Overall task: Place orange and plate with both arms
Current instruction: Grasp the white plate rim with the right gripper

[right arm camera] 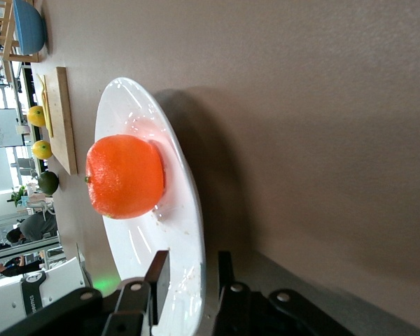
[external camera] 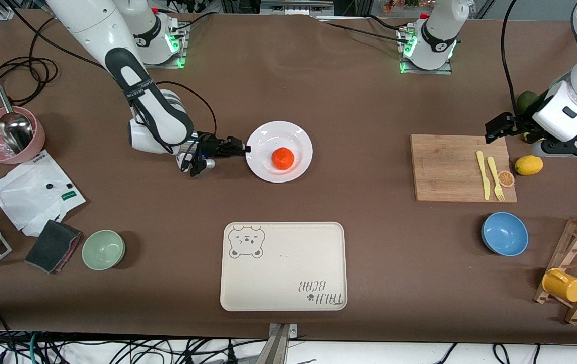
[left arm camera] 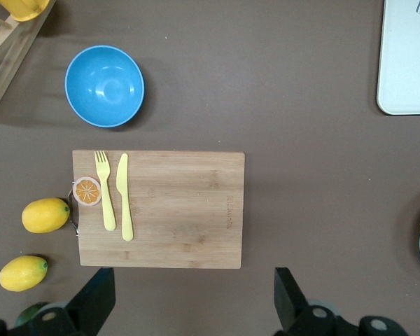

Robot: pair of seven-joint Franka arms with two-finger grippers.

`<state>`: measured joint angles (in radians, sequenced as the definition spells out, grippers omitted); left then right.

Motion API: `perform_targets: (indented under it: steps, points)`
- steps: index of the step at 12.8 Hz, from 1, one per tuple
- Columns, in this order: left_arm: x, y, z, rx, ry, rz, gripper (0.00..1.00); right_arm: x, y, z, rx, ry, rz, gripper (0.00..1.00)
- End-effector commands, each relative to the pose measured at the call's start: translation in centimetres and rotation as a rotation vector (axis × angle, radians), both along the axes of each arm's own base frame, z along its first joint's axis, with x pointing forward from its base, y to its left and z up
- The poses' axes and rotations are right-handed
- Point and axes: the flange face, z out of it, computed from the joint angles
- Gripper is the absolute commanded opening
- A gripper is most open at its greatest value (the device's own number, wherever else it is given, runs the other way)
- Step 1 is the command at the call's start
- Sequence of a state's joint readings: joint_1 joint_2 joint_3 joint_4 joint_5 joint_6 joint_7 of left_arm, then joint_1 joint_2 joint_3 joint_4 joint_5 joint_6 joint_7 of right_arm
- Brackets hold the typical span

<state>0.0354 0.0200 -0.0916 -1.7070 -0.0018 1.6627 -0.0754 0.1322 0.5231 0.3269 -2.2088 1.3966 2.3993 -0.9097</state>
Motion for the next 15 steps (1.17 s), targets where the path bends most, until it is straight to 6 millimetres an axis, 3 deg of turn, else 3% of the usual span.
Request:
perform_targets:
  steps: [1,15]
  points:
    - [0.3,0.2,0.6,-0.017,0.007,0.009,1.00,-0.2,0.8,-0.2,-0.005,-0.020,-0.005,0.34]
    - [0.3,0.4,0.6,-0.017,0.007,0.014,1.00,-0.9,1.8,-1.2,-0.012,-0.003,-0.018,0.24]
